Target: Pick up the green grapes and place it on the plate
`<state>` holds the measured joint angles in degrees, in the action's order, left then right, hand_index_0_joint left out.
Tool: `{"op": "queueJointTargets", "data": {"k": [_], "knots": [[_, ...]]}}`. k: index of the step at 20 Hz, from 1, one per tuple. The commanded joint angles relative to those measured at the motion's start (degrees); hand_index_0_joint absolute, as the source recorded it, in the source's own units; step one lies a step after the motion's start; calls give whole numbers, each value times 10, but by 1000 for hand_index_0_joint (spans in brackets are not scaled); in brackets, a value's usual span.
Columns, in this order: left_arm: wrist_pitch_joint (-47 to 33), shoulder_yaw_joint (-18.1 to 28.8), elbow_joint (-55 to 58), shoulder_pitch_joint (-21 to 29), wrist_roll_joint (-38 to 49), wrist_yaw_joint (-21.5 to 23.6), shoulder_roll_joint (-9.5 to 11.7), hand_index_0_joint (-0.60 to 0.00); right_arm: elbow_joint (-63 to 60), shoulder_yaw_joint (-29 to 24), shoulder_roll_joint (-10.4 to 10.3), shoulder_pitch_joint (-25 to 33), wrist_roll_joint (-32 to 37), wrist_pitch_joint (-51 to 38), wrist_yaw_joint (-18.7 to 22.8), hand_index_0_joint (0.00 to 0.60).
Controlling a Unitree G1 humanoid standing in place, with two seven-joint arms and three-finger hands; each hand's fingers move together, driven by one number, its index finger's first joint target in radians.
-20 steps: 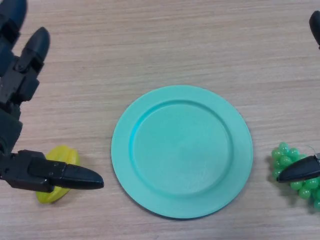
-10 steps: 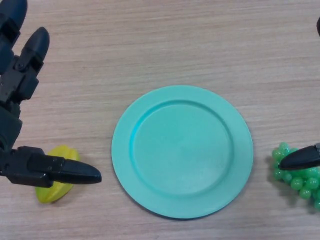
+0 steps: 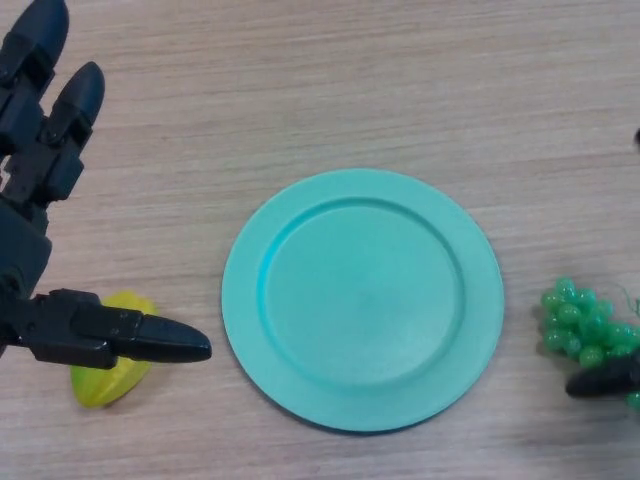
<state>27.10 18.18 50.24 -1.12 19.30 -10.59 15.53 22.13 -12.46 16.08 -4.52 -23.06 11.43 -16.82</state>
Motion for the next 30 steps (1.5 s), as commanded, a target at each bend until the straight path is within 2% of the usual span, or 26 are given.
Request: {"op": "queueJointTargets", "data": {"k": [1,5,6,9,11,12,13,14,18,21,23,26,28,29,30], "knots": [[-92,27,24,9,-2,-7,15,0,-1,-32,18,2,-24,-81,12,0],[-92,23,29,8,-11,-5,13,0,-66,-28,24,24,-18,-93,48,0],[-92,20,30,8,-13,-3,12,0,-91,-27,29,41,0,-100,69,0],[-90,17,32,9,-14,-2,11,0,-140,-21,43,57,13,-124,93,0],[-91,17,31,9,-14,-3,11,0,-159,-18,49,60,5,-136,93,203],[-92,17,30,8,-14,-3,10,0,-176,-17,53,62,-2,-147,91,351],[-93,17,29,7,-14,-4,10,0,-194,-14,56,64,-6,-156,88,452],[-96,16,25,7,-15,-4,10,0,-228,-9,62,69,-11,-166,75,592],[-104,16,20,5,-20,-6,9,0,-231,-10,67,69,-13,-152,44,600],[-107,18,16,4,-20,-7,8,0,-209,-11,72,74,-19,-157,47,600],[-114,21,12,3,-22,-7,8,0,-158,-18,71,74,-21,-142,19,600],[-121,18,13,-2,-29,-6,5,0,-61,-20,63,103,15,-90,15,600],[-107,19,23,-1,-22,-5,6,0,-9,-5,66,128,5,-68,3,600],[-102,19,25,1,-20,-4,7,0,19,4,58,143,20,-33,-4,600],[-96,22,30,4,-13,-3,8,0,69,25,47,169,48,39,-14,600]]}}
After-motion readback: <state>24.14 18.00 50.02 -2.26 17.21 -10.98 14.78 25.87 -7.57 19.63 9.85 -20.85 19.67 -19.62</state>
